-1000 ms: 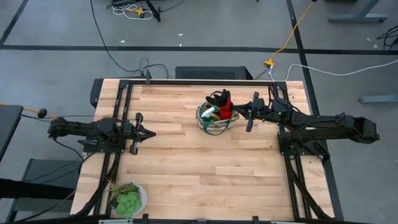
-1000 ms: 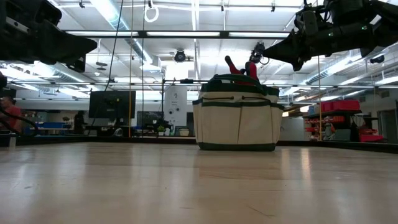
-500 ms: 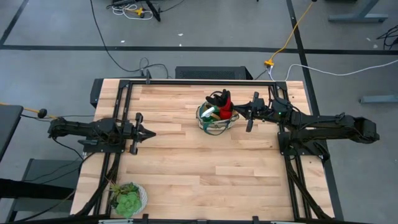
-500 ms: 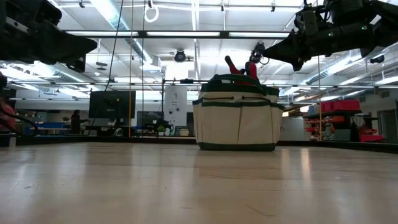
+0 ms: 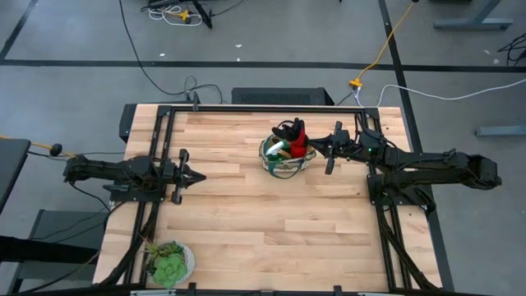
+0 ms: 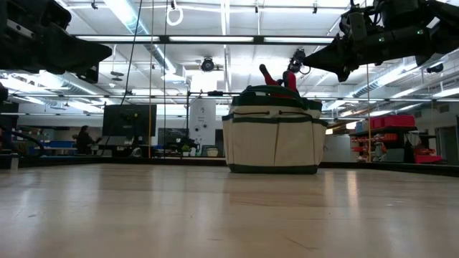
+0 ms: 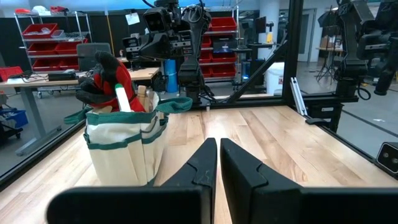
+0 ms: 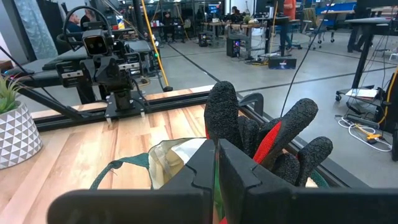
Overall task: Pick & Place Garden tools in Gardening bag
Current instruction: Return to Home Position
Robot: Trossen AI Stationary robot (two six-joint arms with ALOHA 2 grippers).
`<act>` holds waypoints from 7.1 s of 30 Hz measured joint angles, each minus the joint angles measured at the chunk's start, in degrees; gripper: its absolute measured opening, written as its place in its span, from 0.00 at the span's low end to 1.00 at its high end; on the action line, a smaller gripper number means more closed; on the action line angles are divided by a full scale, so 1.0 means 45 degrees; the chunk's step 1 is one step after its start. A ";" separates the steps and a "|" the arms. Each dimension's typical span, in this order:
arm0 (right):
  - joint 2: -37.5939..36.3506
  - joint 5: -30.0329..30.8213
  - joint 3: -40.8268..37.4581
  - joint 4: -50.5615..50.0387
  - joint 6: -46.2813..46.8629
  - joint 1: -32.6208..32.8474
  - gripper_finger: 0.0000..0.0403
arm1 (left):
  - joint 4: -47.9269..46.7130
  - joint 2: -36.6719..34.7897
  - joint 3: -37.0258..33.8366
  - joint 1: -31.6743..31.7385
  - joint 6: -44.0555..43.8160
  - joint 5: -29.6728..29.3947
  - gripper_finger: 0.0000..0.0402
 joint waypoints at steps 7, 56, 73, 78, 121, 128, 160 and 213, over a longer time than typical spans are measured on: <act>0.0000 0.0000 0.0000 -0.0001 0.0001 0.0001 0.05 | -0.0002 0.0000 0.0000 0.0000 0.0001 -0.0002 0.06; -0.7278 0.0325 -0.4187 -0.0230 -0.1881 0.4258 0.05 | -0.0005 0.0000 0.0000 0.0005 0.0001 0.0001 0.06; -0.9900 0.0325 -0.4187 -0.3876 -0.1661 0.4248 0.05 | -0.0005 -0.0005 0.0000 0.0005 0.0001 -0.0004 0.06; -1.0599 0.0325 -0.4187 -0.4860 -0.1666 0.4233 0.05 | -0.0005 -0.0005 0.0000 0.0005 0.0001 -0.0004 0.06; -1.0812 0.0539 -0.4182 -0.5387 -0.1666 0.4233 0.05 | -0.0009 -0.0005 0.0000 0.0000 0.0001 -0.0004 0.06; -1.0809 0.0539 -0.4182 -0.5387 -0.1666 0.4233 0.05 | -0.0009 -0.0005 0.0000 0.0000 0.0001 -0.0004 0.06; -1.0807 0.0539 -0.4182 -0.5387 -0.1668 0.4234 0.05 | -0.0008 -0.0003 0.0000 0.0000 0.0001 -0.0001 0.06; -1.0807 0.0539 -0.4182 -0.5386 -0.1668 0.4235 0.05 | -0.0010 0.0000 0.0000 0.0000 0.0001 -0.0004 0.06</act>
